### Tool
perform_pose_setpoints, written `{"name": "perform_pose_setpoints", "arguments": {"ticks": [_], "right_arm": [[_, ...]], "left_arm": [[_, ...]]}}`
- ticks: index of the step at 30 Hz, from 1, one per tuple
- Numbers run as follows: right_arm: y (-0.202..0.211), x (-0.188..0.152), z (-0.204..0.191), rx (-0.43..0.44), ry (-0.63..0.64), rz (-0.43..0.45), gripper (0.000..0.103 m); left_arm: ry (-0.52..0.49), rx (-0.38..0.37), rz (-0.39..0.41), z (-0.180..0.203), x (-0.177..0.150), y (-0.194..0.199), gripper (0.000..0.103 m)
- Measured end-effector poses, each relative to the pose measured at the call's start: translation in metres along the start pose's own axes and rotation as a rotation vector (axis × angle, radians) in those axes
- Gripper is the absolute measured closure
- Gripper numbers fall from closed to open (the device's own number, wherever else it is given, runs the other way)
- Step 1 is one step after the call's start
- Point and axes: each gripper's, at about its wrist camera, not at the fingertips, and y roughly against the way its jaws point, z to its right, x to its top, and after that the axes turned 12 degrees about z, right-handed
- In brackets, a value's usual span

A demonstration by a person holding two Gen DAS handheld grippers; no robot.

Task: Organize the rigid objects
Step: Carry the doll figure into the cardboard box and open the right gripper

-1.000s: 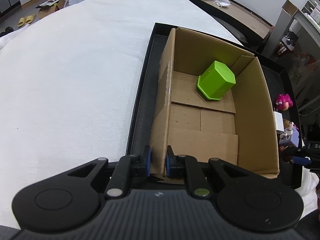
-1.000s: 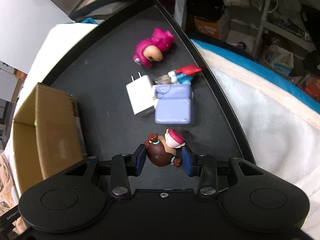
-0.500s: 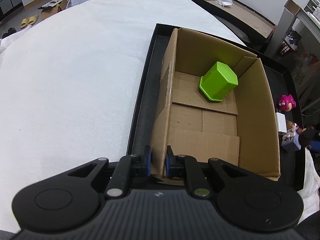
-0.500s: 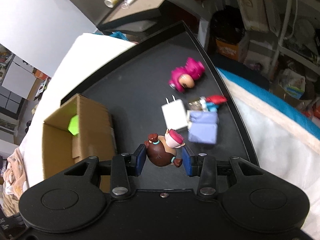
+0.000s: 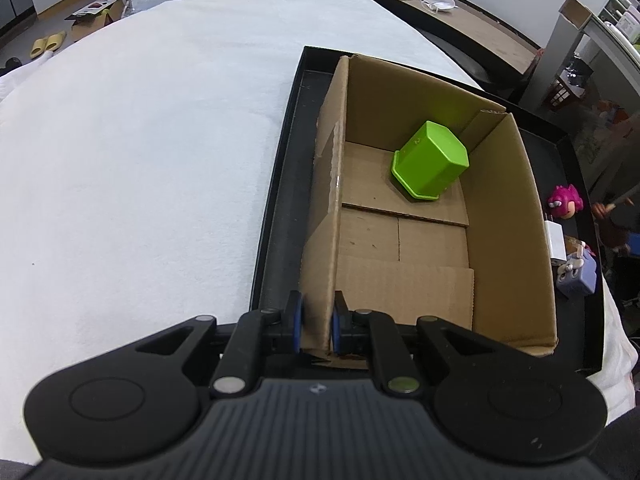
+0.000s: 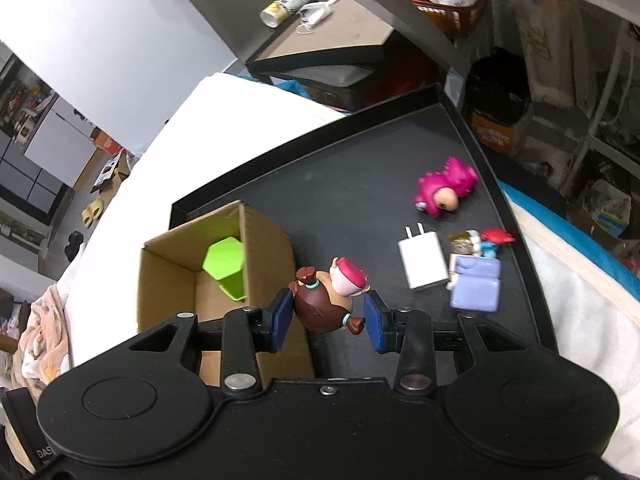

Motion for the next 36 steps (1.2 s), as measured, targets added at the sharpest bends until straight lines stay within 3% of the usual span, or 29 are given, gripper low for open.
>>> {"name": "perform_pose_setpoints", "arguments": {"ticks": [13, 36], "right_arm": [[0.001, -0.001, -0.061, 0.026, 0.078, 0.026, 0.065], [-0.042, -0.012, -0.139, 0.049, 0.154, -0.027, 0.065]], "left_arm": [[-0.022, -0.048, -0.001, -0.001, -0.002, 0.0, 0.089], [0.009, -0.112, -0.013, -0.017, 0.0, -0.002, 0.088]]}}
